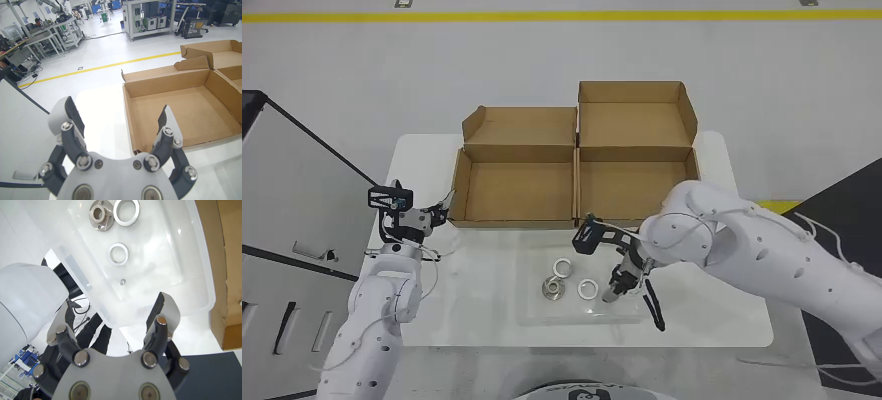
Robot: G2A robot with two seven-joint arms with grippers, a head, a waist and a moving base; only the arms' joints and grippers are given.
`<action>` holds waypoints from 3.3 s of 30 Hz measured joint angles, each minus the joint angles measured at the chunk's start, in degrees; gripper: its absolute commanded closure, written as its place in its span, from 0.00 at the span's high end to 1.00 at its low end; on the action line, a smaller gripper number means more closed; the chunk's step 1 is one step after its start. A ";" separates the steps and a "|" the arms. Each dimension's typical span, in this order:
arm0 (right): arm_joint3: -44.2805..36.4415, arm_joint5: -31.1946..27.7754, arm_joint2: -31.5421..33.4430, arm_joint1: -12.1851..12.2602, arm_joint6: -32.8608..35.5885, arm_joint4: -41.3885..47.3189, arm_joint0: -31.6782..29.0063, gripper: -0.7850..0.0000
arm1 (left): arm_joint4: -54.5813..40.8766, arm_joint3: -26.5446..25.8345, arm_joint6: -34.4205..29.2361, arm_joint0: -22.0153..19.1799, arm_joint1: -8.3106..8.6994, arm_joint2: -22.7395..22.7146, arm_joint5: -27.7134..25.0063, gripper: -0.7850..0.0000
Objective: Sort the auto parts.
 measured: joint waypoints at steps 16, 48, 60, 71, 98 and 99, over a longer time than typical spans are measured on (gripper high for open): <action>5.70 -0.53 -3.52 -3.39 -0.64 -3.78 -0.82 0.56 | 0.00 0.00 0.00 0.00 0.00 0.00 0.00 1.00; 10.64 1.04 -5.22 -5.79 2.16 -8.63 -5.34 0.43 | 0.00 0.00 0.00 0.00 0.00 0.00 0.00 1.00; 11.45 0.55 -4.56 -6.16 2.56 -9.30 -6.69 0.35 | 0.00 0.00 0.00 0.00 0.00 0.00 0.00 1.00; 11.70 0.44 -3.90 -6.42 3.13 -9.93 -7.79 0.34 | 0.00 0.00 0.00 0.00 0.00 0.00 0.00 1.00; 13.64 1.03 -2.00 -7.29 1.80 -11.45 -10.17 0.23 | 0.00 0.00 0.00 0.00 0.00 0.00 0.00 1.00; 13.79 1.04 -1.90 -7.34 1.70 -11.41 -10.22 0.20 | 0.00 0.00 0.00 0.00 0.00 0.00 0.00 1.00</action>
